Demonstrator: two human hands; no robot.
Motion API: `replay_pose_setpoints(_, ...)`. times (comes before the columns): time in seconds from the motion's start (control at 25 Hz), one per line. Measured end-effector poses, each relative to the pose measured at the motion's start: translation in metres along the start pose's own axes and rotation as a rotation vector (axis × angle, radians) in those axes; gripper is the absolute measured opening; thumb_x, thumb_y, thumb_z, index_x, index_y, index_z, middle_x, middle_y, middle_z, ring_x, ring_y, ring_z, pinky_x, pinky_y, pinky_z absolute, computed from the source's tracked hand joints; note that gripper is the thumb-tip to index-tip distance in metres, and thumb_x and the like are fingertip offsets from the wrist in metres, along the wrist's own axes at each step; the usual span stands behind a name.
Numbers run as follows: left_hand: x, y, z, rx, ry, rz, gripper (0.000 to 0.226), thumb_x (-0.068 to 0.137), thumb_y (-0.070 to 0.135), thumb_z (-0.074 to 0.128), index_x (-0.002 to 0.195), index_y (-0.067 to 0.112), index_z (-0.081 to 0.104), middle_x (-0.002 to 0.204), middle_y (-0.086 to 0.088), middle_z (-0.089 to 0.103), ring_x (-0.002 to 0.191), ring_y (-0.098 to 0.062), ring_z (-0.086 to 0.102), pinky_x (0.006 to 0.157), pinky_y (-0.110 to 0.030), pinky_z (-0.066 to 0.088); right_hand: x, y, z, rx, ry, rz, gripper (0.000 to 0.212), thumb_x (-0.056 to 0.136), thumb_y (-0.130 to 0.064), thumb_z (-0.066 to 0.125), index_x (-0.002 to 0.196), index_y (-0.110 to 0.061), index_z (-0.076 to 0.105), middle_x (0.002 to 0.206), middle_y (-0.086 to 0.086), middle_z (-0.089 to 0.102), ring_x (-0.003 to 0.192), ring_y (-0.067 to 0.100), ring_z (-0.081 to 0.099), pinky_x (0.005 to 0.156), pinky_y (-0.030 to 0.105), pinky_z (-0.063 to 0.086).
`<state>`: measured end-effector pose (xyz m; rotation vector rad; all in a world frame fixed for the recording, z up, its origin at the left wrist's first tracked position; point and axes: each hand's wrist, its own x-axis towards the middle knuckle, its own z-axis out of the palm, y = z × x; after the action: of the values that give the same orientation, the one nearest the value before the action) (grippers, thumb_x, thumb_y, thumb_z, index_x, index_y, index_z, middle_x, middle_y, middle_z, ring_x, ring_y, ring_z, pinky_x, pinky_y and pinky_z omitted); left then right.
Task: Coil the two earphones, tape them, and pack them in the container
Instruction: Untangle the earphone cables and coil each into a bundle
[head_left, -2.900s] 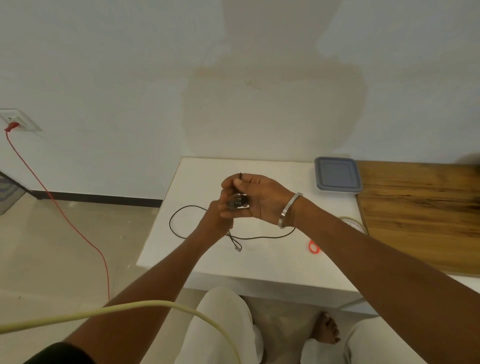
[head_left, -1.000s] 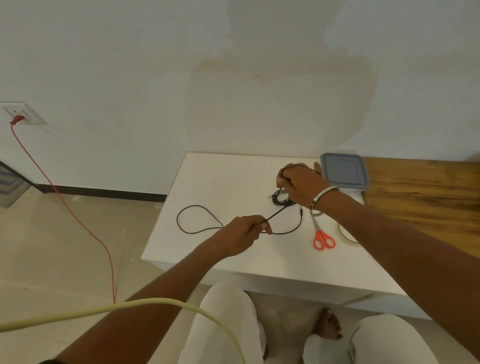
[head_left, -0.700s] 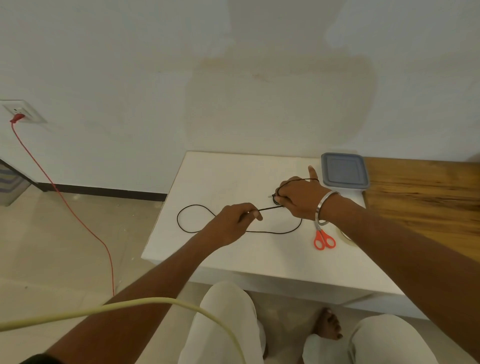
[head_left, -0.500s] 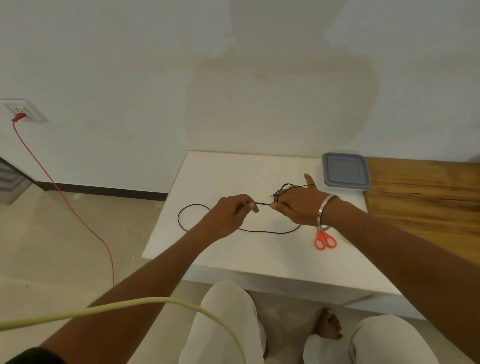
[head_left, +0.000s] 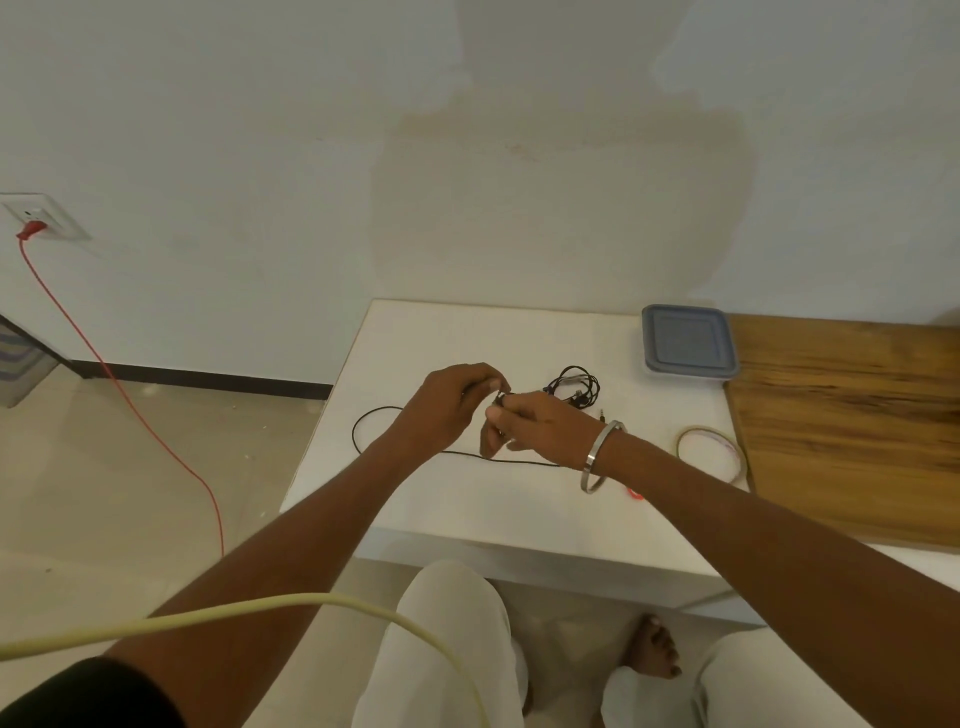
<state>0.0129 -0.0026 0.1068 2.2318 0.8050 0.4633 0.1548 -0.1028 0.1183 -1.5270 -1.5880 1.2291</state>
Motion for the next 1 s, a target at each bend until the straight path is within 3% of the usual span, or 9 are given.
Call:
replay_pose_setpoints(0.12, -0.002, 0.002, -0.001, -0.448, -0.088, -0.184, 0.038, 0.098, 0.005, 0.041, 0.075, 0.013, 0.07, 0.067, 0.0, 0.065, 0.067, -0.006, 0.062, 0.071, -0.019, 0.05, 0.004, -0.013, 0.003, 0.486, 0.0, 0.006, 0.04, 0.099, -0.036, 0.039, 0.074, -0.011, 0.057, 0.09, 0.015, 0.068, 0.092, 0.03, 0.066, 0.086, 0.053, 0.054)
replay_pose_setpoints(0.2, -0.003, -0.004, -0.001, -0.479, -0.073, -0.216, 0.051, 0.094, 0.01, 0.042, 0.054, 0.03, 0.066, 0.05, 0.012, 0.056, 0.053, -0.002, 0.055, 0.06, -0.014, 0.047, 0.007, -0.019, 0.005, 0.693, 0.012, -0.032, 0.04, 0.099, -0.037, 0.04, 0.073, -0.01, 0.056, 0.09, 0.018, 0.066, 0.09, 0.033, 0.065, 0.085, 0.058, 0.052)
replay_pose_setpoints(0.28, -0.004, -0.006, 0.002, -0.363, -0.079, -0.248, 0.038, 0.092, 0.016, 0.045, 0.065, 0.032, 0.067, 0.056, 0.015, 0.053, 0.057, -0.004, 0.047, 0.06, -0.016, 0.04, 0.01, -0.025, 0.006, 0.862, 0.05, -0.052, 0.041, 0.099, -0.035, 0.04, 0.073, -0.009, 0.056, 0.089, 0.019, 0.065, 0.086, 0.033, 0.065, 0.085, 0.061, 0.051)
replay_pose_setpoints(0.36, -0.006, -0.009, 0.008, -0.309, -0.089, -0.265, 0.018, 0.097, 0.006, 0.045, 0.101, 0.009, 0.062, 0.075, 0.01, 0.054, 0.068, -0.003, 0.048, 0.067, -0.018, 0.041, 0.014, -0.03, 0.005, 1.004, 0.1, -0.056, 0.041, 0.1, -0.032, 0.038, 0.073, -0.007, 0.056, 0.087, 0.018, 0.065, 0.081, 0.032, 0.066, 0.082, 0.058, 0.053)
replay_pose_setpoints(0.44, -0.005, -0.009, 0.015, -0.379, -0.109, -0.293, 0.019, 0.099, 0.001, 0.038, 0.092, 0.003, 0.056, 0.074, 0.004, 0.054, 0.071, -0.012, 0.05, 0.069, -0.021, 0.043, 0.015, -0.034, 0.005, 1.073, 0.152, -0.051, 0.042, 0.101, -0.031, 0.035, 0.075, -0.006, 0.055, 0.086, 0.018, 0.065, 0.08, 0.03, 0.066, 0.081, 0.055, 0.053)
replay_pose_setpoints(0.56, -0.006, -0.002, 0.025, -0.375, -0.205, -0.212, 0.03, 0.093, -0.005, 0.033, 0.083, 0.013, 0.054, 0.07, 0.0, 0.054, 0.063, -0.008, 0.048, 0.06, -0.022, 0.04, 0.015, -0.035, 0.002, 1.088, 0.249, -0.053, 0.04, 0.101, -0.03, 0.034, 0.075, -0.006, 0.053, 0.087, 0.017, 0.065, 0.087, 0.031, 0.066, 0.085, 0.056, 0.052)
replay_pose_setpoints(0.76, -0.021, 0.004, 0.04, -0.239, -0.332, -0.143, 0.029, 0.104, 0.029, 0.035, 0.086, 0.041, 0.053, 0.063, 0.01, 0.054, 0.053, 0.0, 0.047, 0.055, -0.01, 0.041, 0.018, -0.031, -0.01, 0.893, 0.441, -0.032, 0.039, 0.101, -0.032, 0.033, 0.072, -0.015, 0.053, 0.091, 0.008, 0.07, 0.1, 0.026, 0.066, 0.092, 0.054, 0.048)
replay_pose_setpoints(0.92, -0.024, 0.005, 0.042, -0.147, -0.399, -0.094, 0.028, 0.105, 0.03, 0.032, 0.102, 0.026, 0.059, 0.067, 0.005, 0.052, 0.054, -0.002, 0.045, 0.059, -0.014, 0.041, 0.018, -0.019, -0.011, 0.459, 0.612, 0.004, 0.038, 0.101, -0.031, 0.035, 0.073, -0.02, 0.057, 0.094, -0.001, 0.071, 0.094, 0.008, 0.064, 0.082, 0.026, 0.044)
replay_pose_setpoints(1.0, -0.023, 0.006, 0.041, -0.106, -0.426, -0.084, 0.031, 0.105, 0.03, 0.031, 0.11, 0.021, 0.06, 0.067, 0.007, 0.051, 0.054, -0.001, 0.045, 0.06, -0.014, 0.04, 0.019, -0.009, -0.011, 0.314, 0.659, 0.011, 0.036, 0.101, -0.029, 0.036, 0.077, -0.018, 0.061, 0.096, -0.001, 0.07, 0.094, 0.008, 0.063, 0.082, 0.023, 0.043)
